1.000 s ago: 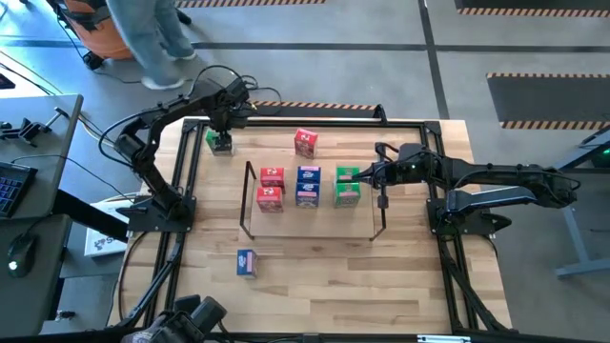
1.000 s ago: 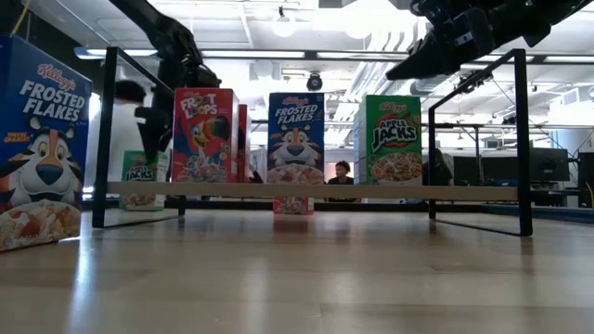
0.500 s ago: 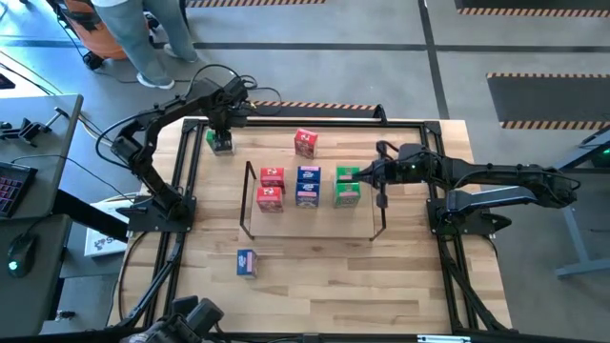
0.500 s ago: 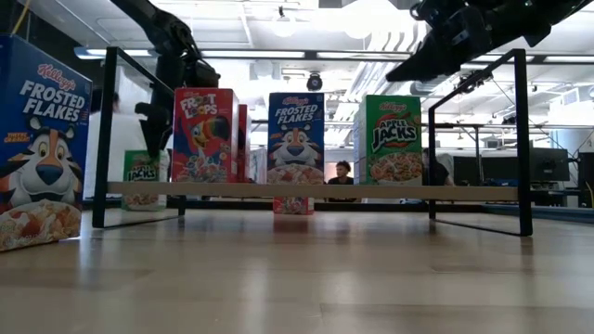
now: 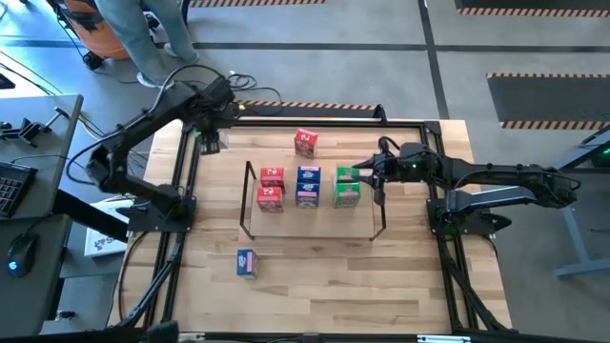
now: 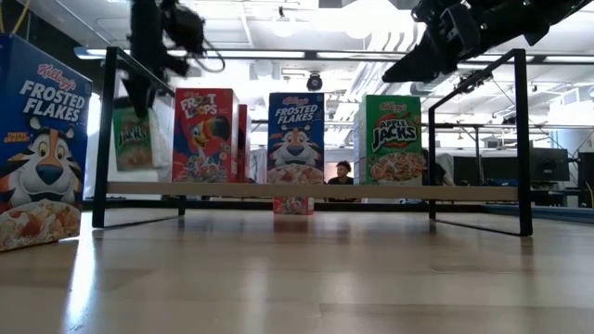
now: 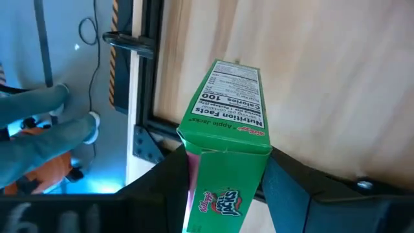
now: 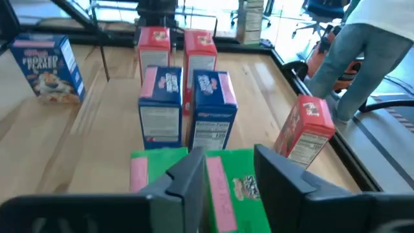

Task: Stack cereal on shelf
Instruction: Put the green cereal box on the shelf aligned with the other green cereal boxes

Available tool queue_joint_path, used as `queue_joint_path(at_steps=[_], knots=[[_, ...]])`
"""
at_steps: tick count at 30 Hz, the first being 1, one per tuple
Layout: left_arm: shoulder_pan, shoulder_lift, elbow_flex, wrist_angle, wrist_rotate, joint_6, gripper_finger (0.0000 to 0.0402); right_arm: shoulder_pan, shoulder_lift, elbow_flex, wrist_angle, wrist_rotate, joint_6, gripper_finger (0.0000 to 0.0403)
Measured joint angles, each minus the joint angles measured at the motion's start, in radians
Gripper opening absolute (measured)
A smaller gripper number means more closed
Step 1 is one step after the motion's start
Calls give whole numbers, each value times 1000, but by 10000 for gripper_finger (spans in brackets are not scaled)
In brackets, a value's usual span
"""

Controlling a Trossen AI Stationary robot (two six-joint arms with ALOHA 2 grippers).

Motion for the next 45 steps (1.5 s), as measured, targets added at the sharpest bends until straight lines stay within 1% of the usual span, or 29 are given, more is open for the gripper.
queue_joint_path(at_steps=[3,5,7,9,11,13,17,19,23,26,29,33,36,41,45], knots=[[-58,-37,61,-105,1,-101,148,6,0,2,30,-1,7,145],[-102,-51,118,-173,1,-178,148,23,0,2,46,-1,7,164],[-150,-55,182,-220,16,-244,148,45,11,2,98,-2,7,186],[-205,-57,241,-206,37,-303,148,64,31,3,152,-2,10,212],[-257,-54,303,-215,102,-338,148,78,64,3,225,-4,40,237],[-310,-43,365,-211,137,-382,148,83,105,7,277,-11,82,261],[-419,0,451,-211,147,-461,148,85,214,95,275,-33,162,292],[-468,30,476,-212,148,-493,148,85,277,166,253,-53,165,297],[-552,101,503,-216,146,-521,147,85,405,332,162,-58,155,299],[-597,159,520,-207,147,-521,147,85,495,460,92,-62,134,299],[-626,190,534,-211,137,-514,147,85,579,562,53,-81,131,299],[-650,212,554,-211,131,-504,147,86,664,656,53,-88,142,299],[-659,216,577,-210,148,-510,147,87,713,714,53,-104,147,299],[-660,215,622,-207,149,-519,147,87,779,807,53,-124,165,299],[-660,215,631,-199,147,-521,147,87,811,863,52,-124,173,301]])
